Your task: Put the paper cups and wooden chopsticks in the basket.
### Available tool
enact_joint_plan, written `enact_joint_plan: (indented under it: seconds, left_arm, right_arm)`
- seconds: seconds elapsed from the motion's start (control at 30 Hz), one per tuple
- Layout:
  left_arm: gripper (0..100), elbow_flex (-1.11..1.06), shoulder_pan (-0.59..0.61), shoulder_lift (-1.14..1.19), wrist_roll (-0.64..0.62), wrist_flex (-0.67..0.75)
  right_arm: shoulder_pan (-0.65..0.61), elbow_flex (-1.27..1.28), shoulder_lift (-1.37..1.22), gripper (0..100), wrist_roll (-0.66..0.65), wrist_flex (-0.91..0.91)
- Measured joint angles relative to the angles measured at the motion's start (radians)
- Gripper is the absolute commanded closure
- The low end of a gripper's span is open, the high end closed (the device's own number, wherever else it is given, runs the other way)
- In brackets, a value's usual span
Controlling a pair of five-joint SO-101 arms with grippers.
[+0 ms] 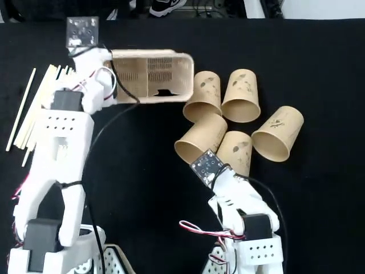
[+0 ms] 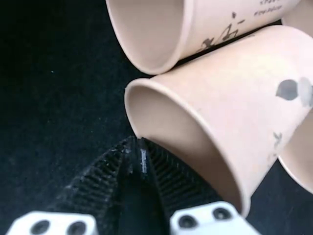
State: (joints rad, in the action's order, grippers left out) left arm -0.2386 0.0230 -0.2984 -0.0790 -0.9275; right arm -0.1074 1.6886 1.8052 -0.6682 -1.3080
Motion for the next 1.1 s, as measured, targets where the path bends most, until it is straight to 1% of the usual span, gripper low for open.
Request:
enact_joint_plan:
  seconds: [0.2, 0.3, 0.5, 0.67, 0.73, 0.9, 0.93, 1.1]
  left_arm:
    - [97, 0.170, 0.000, -0.002, -0.040, -0.206]
    - [97, 0.222, 0.000, -0.002, -0.044, -0.284]
    - [97, 0.244, 0.000, -0.002, -0.081, -0.384]
    - [97, 0.245, 0.000, -0.002, -0.094, -0.425]
    - [93, 0.245, 0.000, -0.002, -0.095, -0.442]
    - [70, 0.269, 0.000, -0.005, -0.095, -0.473]
    - [68, 0.279, 0.000, -0.009, -0.095, -0.489]
    - [68, 0.391, 0.002, -0.018, -0.095, -0.638]
  right_arm:
    - [0.000, 0.000, 0.000, 98.5, 0.000, 0.000]
    - [0.000, 0.000, 0.000, 98.5, 0.000, 0.000]
    - [0.000, 0.000, 0.000, 98.5, 0.000, 0.000]
    - [0.000, 0.000, 0.000, 98.4, 0.000, 0.000]
    - [0.000, 0.000, 0.000, 98.4, 0.000, 0.000]
    - [0.000, 0.000, 0.000, 98.4, 0.000, 0.000]
    - [0.000, 0.000, 0.000, 98.4, 0.000, 0.000]
    - [0.000, 0.000, 0.000, 98.4, -0.006, 0.000]
